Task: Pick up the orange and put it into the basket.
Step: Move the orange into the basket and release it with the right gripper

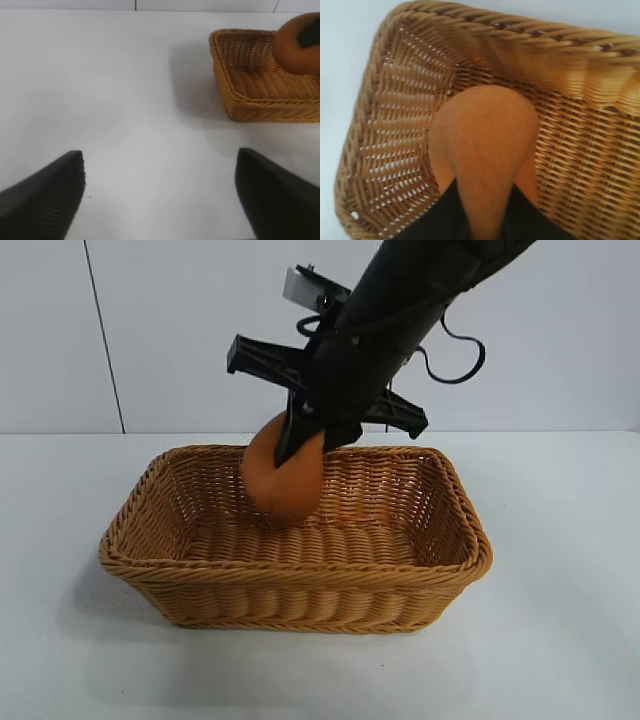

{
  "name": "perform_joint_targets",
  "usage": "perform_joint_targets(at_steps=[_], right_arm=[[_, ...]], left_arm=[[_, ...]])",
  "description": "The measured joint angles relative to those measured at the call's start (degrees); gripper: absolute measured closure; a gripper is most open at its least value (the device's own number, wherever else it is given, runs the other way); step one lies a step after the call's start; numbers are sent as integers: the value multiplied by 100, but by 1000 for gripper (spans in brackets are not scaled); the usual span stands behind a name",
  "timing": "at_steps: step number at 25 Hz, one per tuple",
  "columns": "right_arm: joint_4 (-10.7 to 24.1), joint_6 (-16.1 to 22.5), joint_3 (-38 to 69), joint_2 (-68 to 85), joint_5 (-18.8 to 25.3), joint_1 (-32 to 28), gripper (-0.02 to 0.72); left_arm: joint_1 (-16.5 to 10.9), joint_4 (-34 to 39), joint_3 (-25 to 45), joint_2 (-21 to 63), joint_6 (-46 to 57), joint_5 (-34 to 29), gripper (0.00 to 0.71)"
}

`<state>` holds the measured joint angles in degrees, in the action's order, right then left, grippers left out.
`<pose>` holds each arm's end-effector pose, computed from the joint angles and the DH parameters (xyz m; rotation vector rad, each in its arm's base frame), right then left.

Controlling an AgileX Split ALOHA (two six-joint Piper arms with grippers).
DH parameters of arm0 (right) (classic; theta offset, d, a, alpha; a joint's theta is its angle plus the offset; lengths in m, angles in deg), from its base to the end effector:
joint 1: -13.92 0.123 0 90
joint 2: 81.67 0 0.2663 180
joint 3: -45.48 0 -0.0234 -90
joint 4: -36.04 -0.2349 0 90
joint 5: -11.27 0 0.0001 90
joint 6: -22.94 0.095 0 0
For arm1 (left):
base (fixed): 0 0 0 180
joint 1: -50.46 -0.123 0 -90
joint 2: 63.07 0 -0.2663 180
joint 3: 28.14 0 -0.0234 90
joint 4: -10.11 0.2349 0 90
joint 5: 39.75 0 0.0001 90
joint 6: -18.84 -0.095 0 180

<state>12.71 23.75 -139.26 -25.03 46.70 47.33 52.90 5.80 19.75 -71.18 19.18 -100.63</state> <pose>0.3281 0.2426 0.1719 -0.3959 2.7161 0.5958 0.0023 -0.0063 0.2685 0.0412 2.0393 -0.1204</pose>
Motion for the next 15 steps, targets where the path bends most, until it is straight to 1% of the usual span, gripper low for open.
perform_joint_targets(at_steps=[3,7,8,9,11,12,14,15], right_arm=[[5,0,20,-140,-5,0,663],[17,0,20,-205,-115,0,663],[20,-5,20,-205,-120,0,650],[20,-5,20,-205,-120,0,619],[20,-11,20,-205,-97,0,516],[24,-21,20,-205,-67,0,436],[52,-26,20,-205,16,0,237],[79,-26,20,-205,59,0,157]], left_arm=[[0,0,0,0,0,0,126],[0,0,0,0,0,0,126],[0,0,0,0,0,0,126],[0,0,0,0,0,0,126],[0,0,0,0,0,0,126],[0,0,0,0,0,0,126],[0,0,0,0,0,0,126],[0,0,0,0,0,0,126]])
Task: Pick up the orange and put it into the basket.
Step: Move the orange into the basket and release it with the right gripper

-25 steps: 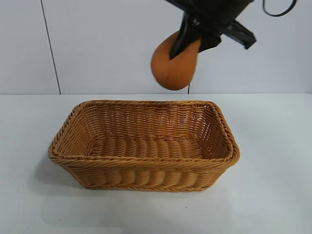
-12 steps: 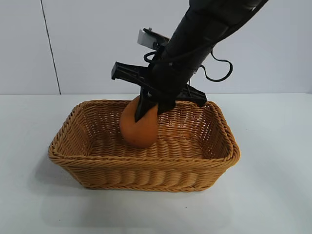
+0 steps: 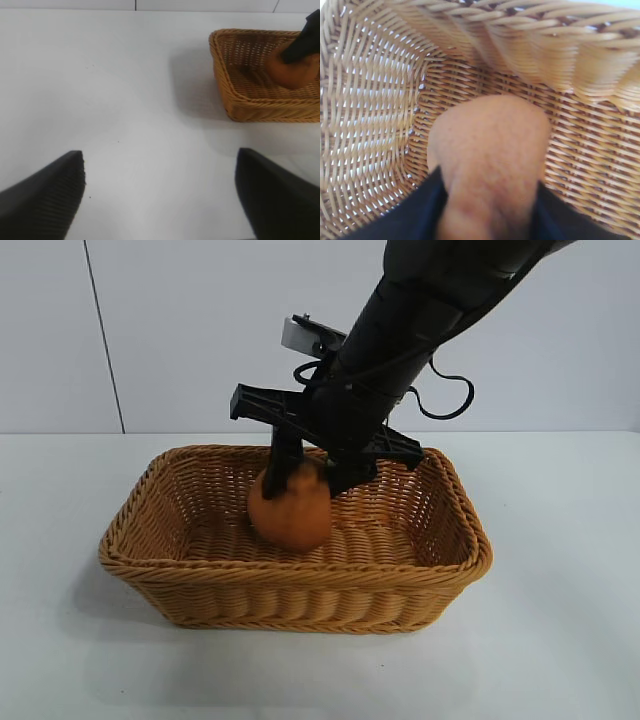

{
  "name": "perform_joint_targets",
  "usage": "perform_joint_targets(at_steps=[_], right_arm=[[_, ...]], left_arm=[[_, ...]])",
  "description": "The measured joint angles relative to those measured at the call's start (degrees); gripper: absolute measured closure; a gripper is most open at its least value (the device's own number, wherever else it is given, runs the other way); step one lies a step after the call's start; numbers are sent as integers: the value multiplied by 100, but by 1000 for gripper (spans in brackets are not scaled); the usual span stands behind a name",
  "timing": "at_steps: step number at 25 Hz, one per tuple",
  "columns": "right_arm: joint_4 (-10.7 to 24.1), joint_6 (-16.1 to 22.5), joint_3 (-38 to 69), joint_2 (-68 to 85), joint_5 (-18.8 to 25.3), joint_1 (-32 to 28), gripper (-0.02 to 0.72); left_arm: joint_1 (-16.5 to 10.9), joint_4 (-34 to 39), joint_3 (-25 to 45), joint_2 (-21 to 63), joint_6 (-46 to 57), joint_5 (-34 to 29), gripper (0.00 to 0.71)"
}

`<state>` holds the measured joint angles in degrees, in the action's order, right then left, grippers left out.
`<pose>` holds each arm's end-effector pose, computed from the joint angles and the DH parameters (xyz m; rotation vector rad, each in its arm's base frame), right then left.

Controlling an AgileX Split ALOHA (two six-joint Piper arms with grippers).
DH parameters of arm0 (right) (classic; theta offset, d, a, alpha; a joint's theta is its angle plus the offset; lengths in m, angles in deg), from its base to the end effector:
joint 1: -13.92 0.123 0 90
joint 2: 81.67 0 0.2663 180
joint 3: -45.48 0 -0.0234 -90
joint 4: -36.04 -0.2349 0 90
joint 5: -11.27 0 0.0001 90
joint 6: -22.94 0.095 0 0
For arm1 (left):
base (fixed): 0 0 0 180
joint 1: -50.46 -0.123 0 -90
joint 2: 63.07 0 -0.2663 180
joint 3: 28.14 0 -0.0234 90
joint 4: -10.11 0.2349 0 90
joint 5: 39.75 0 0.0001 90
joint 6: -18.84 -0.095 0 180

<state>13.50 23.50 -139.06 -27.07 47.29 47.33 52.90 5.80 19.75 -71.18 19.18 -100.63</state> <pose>0.3282 0.2422 0.1559 -0.4182 2.7613 0.5627 0.0023 -0.0063 0.2685 0.0412 2.0393 -0.1204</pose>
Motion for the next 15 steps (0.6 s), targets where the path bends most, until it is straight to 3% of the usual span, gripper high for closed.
perform_joint_targets(at_steps=[2,10,13,15], right_arm=[[47,0,0,0,166,0,62],[195,14,-75,138,818,-6,13],[502,160,-572,210,1403,-74,10],[884,270,-1069,221,2080,-136,10]], left_arm=[[0,0,0,0,0,0,126],[0,0,0,0,0,0,126],[0,0,0,0,0,0,126],[0,0,0,0,0,0,126]])
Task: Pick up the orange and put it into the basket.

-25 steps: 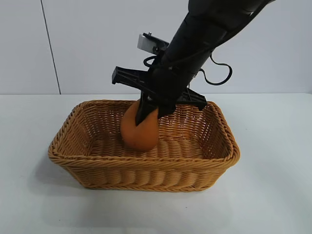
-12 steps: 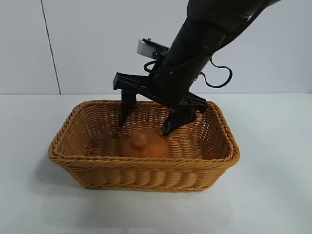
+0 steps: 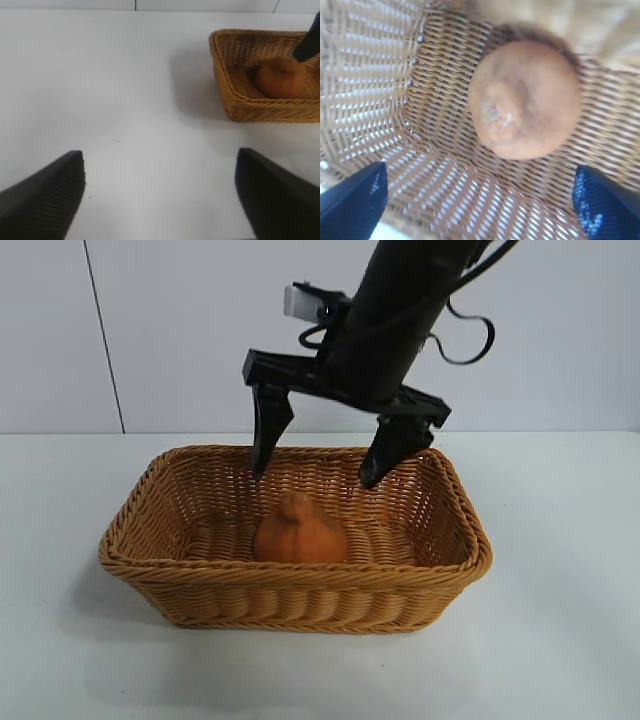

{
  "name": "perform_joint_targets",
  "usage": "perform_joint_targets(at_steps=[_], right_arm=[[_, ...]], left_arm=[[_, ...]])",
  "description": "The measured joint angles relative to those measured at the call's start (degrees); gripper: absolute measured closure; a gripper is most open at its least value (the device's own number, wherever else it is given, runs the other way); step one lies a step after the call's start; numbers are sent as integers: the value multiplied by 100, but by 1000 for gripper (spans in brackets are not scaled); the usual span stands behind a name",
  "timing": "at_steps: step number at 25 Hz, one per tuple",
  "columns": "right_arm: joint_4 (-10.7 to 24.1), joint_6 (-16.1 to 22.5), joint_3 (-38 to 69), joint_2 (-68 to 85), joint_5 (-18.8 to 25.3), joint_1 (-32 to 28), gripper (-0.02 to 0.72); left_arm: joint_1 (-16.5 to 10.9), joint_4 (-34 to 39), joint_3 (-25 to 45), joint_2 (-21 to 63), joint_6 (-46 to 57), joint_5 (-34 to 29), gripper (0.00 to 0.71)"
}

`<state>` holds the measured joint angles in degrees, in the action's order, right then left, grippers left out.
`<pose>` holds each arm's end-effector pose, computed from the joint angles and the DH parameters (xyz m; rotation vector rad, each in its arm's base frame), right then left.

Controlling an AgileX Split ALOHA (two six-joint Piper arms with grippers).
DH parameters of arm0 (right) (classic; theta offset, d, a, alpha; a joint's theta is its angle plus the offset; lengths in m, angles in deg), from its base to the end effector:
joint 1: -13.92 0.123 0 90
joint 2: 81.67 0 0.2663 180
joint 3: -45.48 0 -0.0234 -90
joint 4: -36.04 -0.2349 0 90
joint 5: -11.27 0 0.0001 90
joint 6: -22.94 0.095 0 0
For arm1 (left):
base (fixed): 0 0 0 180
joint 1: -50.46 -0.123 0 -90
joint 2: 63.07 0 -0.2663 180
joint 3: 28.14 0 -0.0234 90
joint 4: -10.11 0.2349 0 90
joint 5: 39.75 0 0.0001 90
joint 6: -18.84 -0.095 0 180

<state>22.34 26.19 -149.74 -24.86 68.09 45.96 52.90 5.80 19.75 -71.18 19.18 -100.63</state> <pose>0.3307 0.2292 0.2061 -0.5783 2.8680 0.4226 0.0023 -0.0063 0.2685 0.0412 2.0393 -0.1204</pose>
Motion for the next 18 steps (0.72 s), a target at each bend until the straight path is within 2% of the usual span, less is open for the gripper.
perform_joint_targets(at_steps=[3,5,6,14,18], right_arm=[[718,158,-784,28,946,-97,10],[1154,236,-1202,43,1157,-228,10],[1258,285,-1300,43,1200,-313,10],[1664,220,-1427,43,1251,-1588,10],[1777,160,-1433,43,1251,-2813,10]], left_arm=[[0,0,0,0,0,0,126],[0,0,0,0,0,0,126],[0,0,0,0,0,0,126],[0,5,0,0,-34,12,126],[0,5,0,0,0,7,126]])
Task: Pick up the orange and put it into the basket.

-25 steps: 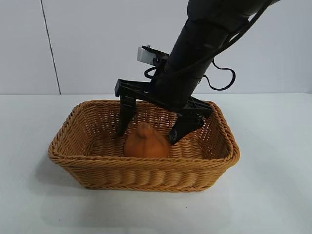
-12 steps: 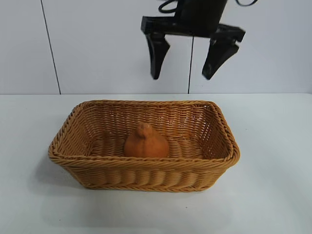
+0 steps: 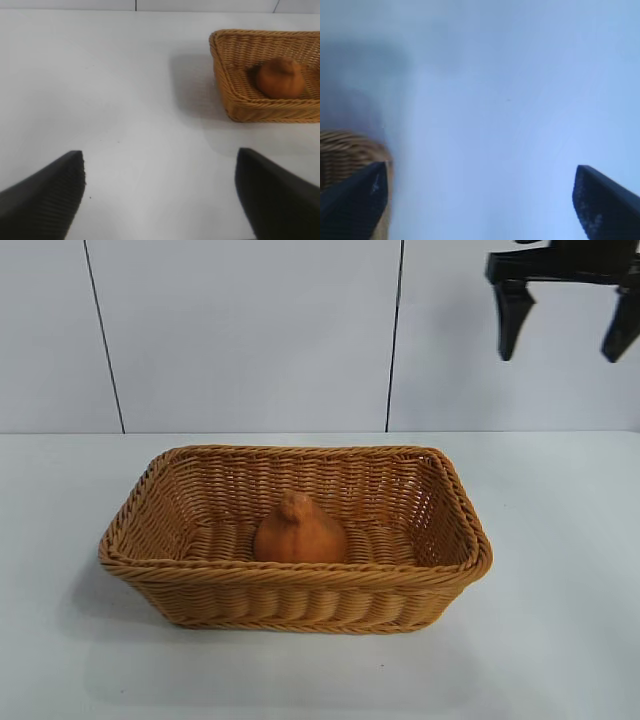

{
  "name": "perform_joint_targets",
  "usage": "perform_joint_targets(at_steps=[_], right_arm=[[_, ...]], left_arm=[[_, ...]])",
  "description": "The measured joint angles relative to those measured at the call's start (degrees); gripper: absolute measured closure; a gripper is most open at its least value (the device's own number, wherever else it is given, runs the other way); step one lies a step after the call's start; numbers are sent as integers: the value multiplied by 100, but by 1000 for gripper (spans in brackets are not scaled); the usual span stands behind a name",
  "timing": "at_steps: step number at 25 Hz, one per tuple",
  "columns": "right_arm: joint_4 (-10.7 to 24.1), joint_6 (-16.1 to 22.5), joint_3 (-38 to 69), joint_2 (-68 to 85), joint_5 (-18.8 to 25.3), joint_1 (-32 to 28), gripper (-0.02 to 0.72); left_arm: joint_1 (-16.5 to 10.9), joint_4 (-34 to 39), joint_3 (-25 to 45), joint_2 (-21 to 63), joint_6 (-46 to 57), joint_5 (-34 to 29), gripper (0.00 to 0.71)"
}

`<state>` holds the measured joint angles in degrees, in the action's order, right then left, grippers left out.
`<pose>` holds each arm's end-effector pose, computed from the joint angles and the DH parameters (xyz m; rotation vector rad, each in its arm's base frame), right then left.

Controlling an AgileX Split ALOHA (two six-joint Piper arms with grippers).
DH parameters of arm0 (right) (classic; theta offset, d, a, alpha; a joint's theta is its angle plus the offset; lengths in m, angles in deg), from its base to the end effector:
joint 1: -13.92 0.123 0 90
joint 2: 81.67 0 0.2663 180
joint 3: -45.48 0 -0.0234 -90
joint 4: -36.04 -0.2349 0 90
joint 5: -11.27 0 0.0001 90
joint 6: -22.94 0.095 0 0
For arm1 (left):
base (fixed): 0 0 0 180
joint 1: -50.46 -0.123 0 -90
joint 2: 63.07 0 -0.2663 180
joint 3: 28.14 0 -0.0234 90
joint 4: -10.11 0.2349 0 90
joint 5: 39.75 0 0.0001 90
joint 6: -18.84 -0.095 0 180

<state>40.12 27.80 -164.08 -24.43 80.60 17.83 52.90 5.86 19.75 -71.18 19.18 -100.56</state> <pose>0.4079 0.0215 0.2668 0.0024 2.8316 -0.0663 0.0024 -0.0063 0.2686 0.0411 2.0381 -0.1191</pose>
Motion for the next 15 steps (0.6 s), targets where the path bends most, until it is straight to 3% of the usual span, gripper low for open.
perform_joint_targets(at_steps=[5,15], right_arm=[[-459,-223,0,0,12,-710,10],[-830,-445,294,223,50,-720,10]], left_arm=[[0,0,0,0,0,0,126],[0,0,0,0,0,0,126]])
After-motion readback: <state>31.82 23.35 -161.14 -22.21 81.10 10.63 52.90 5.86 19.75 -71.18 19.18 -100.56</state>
